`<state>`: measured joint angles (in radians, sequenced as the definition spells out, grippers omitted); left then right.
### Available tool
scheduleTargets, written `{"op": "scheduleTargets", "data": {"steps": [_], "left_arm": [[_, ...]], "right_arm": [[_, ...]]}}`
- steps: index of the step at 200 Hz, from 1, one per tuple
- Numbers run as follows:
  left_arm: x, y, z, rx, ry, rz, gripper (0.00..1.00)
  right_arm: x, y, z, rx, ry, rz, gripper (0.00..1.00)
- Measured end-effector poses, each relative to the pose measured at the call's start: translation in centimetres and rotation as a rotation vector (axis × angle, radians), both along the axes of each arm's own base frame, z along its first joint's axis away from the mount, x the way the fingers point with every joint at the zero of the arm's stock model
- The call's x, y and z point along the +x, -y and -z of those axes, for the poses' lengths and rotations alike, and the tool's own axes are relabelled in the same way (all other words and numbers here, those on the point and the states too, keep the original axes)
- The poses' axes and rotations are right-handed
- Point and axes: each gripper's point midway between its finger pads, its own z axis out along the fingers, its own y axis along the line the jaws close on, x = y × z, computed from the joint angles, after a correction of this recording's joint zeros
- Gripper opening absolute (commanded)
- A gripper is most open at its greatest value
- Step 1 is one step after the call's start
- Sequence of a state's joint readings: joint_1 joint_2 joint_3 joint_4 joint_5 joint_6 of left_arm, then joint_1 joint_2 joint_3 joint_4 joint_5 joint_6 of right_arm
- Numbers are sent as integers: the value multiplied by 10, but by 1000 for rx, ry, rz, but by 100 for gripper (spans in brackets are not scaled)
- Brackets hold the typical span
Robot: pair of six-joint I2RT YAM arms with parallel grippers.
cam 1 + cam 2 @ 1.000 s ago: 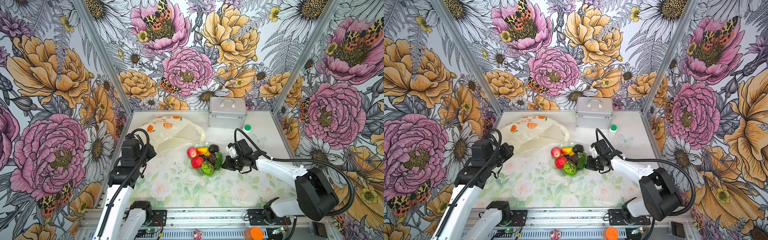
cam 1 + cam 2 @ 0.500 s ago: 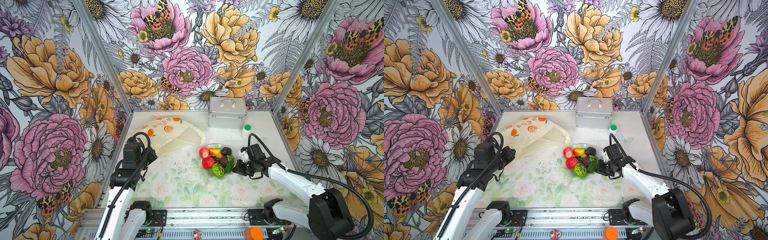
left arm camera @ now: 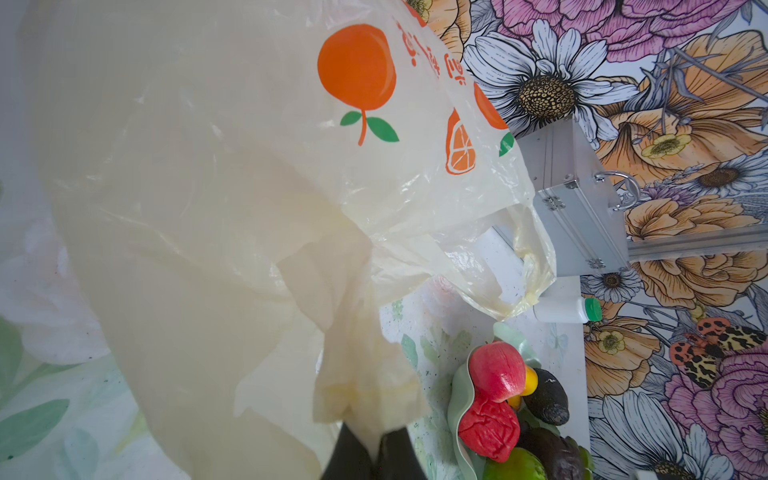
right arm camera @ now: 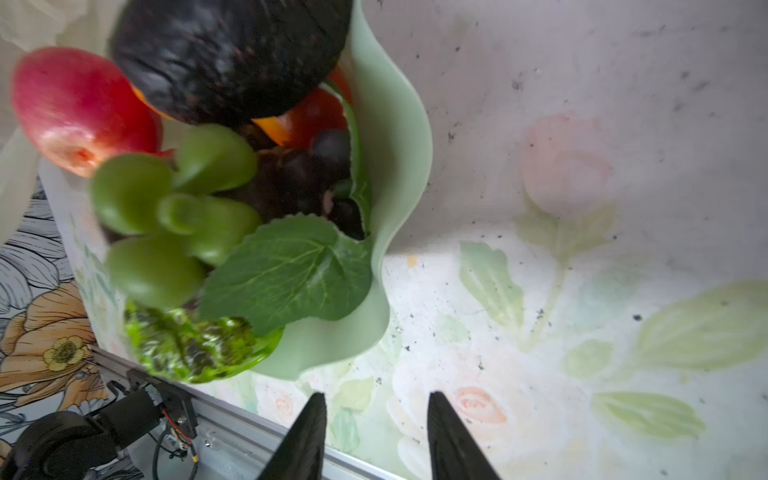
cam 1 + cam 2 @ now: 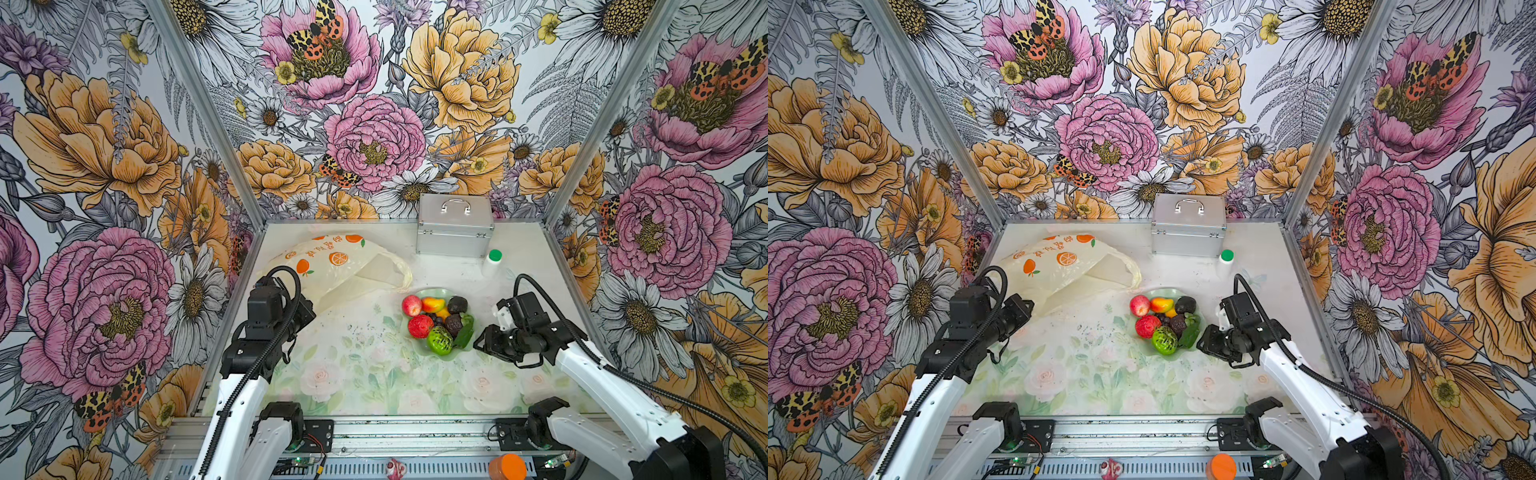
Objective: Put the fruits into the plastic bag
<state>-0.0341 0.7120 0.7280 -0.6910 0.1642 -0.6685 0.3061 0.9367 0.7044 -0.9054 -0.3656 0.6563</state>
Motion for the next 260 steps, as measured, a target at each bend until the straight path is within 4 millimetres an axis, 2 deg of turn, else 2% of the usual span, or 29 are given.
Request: {"op": "scheduleTargets", "data": {"steps": [26, 44, 62, 77, 92, 119, 146, 168, 260], "left_arm": [[-1, 2, -1, -12, 6, 4, 0], [-1, 2, -2, -17, 7, 6, 0], [-2, 4, -2, -21, 7, 11, 0], [-2, 4, -2, -24, 6, 15, 0], [-2, 5, -2, -27, 6, 20, 0], [-3, 7, -3, -36, 6, 23, 0], [-4, 8, -5, -48, 12, 24, 0], [-5, 8, -7, -52, 19, 22, 0], [-8, 7, -5, -54, 6, 19, 0]], "right_arm": [[6, 1, -55, 15, 87, 12, 64], [13, 0, -94, 22, 143, 16, 67], [21, -1, -117, 12, 156, 14, 72], [29, -3, -124, -8, 139, 5, 76], [39, -11, -120, -43, 99, -22, 79], [54, -27, -94, -137, 1, -90, 83], [58, -38, -63, -238, -79, -153, 88], [58, -41, -45, -308, -121, -187, 89], [72, -45, -11, -399, -167, -226, 87]]}}
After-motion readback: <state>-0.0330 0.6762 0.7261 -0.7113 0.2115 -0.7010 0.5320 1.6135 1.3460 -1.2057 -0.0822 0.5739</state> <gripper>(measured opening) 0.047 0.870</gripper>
